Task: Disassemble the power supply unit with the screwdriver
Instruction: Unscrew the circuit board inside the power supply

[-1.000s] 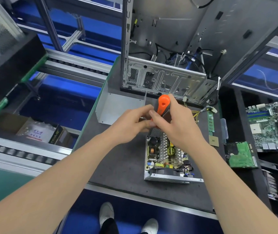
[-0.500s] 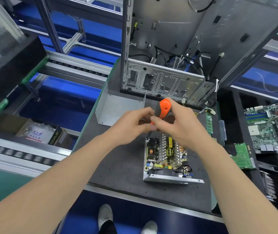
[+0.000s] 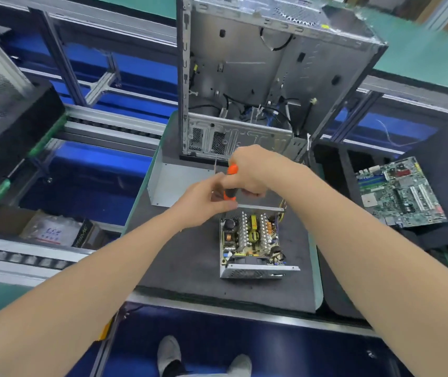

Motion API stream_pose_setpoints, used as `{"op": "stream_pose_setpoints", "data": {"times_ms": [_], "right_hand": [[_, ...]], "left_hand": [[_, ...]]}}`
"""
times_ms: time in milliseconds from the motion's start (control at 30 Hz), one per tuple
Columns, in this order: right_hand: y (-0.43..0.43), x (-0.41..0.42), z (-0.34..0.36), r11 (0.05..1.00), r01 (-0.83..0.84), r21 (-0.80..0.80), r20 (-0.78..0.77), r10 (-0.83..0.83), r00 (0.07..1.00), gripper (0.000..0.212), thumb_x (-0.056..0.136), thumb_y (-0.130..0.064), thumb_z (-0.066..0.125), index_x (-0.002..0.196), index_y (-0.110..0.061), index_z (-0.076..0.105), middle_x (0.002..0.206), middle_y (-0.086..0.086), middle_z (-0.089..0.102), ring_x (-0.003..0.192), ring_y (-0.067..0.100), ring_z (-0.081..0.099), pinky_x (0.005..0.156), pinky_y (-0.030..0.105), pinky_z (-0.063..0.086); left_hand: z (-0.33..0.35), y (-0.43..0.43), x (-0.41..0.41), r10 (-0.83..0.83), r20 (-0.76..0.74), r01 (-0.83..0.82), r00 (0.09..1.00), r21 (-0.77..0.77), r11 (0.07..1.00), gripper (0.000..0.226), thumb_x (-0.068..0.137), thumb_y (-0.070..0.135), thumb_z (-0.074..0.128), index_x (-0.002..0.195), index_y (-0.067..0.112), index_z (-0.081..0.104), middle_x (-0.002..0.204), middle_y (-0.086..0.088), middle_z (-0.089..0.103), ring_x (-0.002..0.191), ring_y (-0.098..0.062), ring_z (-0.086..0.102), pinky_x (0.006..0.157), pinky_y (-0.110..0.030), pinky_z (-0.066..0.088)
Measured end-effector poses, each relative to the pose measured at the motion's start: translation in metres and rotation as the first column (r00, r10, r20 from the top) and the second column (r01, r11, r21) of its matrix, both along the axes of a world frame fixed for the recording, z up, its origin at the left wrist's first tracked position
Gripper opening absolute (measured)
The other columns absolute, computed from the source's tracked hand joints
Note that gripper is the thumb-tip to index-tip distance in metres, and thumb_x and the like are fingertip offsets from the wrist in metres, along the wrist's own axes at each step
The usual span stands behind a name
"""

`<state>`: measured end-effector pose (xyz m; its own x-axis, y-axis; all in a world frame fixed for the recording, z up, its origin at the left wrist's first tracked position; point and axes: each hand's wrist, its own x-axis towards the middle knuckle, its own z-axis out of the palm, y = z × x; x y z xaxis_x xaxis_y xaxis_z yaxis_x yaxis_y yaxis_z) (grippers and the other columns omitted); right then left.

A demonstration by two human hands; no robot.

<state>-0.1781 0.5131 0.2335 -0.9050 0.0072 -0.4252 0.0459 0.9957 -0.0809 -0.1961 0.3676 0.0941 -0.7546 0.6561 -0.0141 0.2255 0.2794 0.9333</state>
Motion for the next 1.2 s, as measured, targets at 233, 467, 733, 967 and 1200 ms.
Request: {"op": "stream_pose_setpoints", "data": {"times_ms": [233,467,733,967,1200], "right_hand": [[0.011,-0.002,0.002,0.818,-0.572,0.065,0.013,0.573,0.820,0.024,0.083,0.001,0.063,0.082,-0.023,0.063,0.093,-0.003,0.052,0.081,0.011,0.049,0.062,0.028,0.039],[0.019,0.009,-0.001,0.829,-0.558,0.019,-0.059,0.558,0.828,0.019,0.088,-0.033,0.067,0.103,-0.025,0.058,0.104,-0.003,0.050,0.089,0.018,0.054,0.069,0.041,0.052],[-0.011,0.008,-0.007,0.980,-0.116,0.159,-0.075,0.129,0.989,0.043,0.105,-0.058,0.035,0.084,-0.027,0.056,0.076,0.005,0.043,0.071,0.028,0.063,0.062,0.038,0.053],[0.002,0.007,-0.002,0.955,-0.282,0.092,-0.052,0.287,0.956,0.013,0.096,-0.022,0.058,0.091,-0.010,0.061,0.080,0.005,0.054,0.072,0.029,0.060,0.052,0.033,0.044],[0.005,0.007,0.000,0.751,-0.641,0.158,-0.018,0.651,0.759,0.015,0.084,-0.008,0.068,0.089,-0.019,0.075,0.094,-0.004,0.056,0.089,0.020,0.058,0.073,0.036,0.053]], "left_hand": [[0.013,0.001,-0.004,-0.006,0.075,0.004,0.997,0.033,0.999,0.024,0.092,0.025,0.080,0.084,0.046,0.072,0.095,0.021,0.076,0.092,0.006,0.071,0.076,-0.005,0.046],[0.017,0.005,0.001,0.034,0.025,-0.034,0.999,-0.033,0.999,0.016,0.080,0.043,0.077,0.085,0.057,0.070,0.090,0.024,0.076,0.084,0.004,0.070,0.072,-0.012,0.050],[0.005,0.005,0.005,0.070,0.055,-0.067,0.996,-0.058,0.996,0.022,0.094,0.014,0.078,0.094,0.036,0.072,0.090,0.031,0.076,0.089,0.012,0.070,0.072,-0.001,0.046],[-0.006,0.006,-0.003,-0.001,0.062,0.000,0.998,0.007,1.000,0.020,0.093,0.010,0.079,0.107,0.023,0.075,0.105,0.014,0.080,0.101,-0.002,0.073,0.086,-0.010,0.051],[-0.006,0.002,-0.007,-0.041,0.035,0.041,0.999,-0.019,0.999,0.014,0.094,0.016,0.079,0.093,0.029,0.074,0.094,0.014,0.077,0.087,-0.002,0.071,0.077,-0.010,0.049]]}}
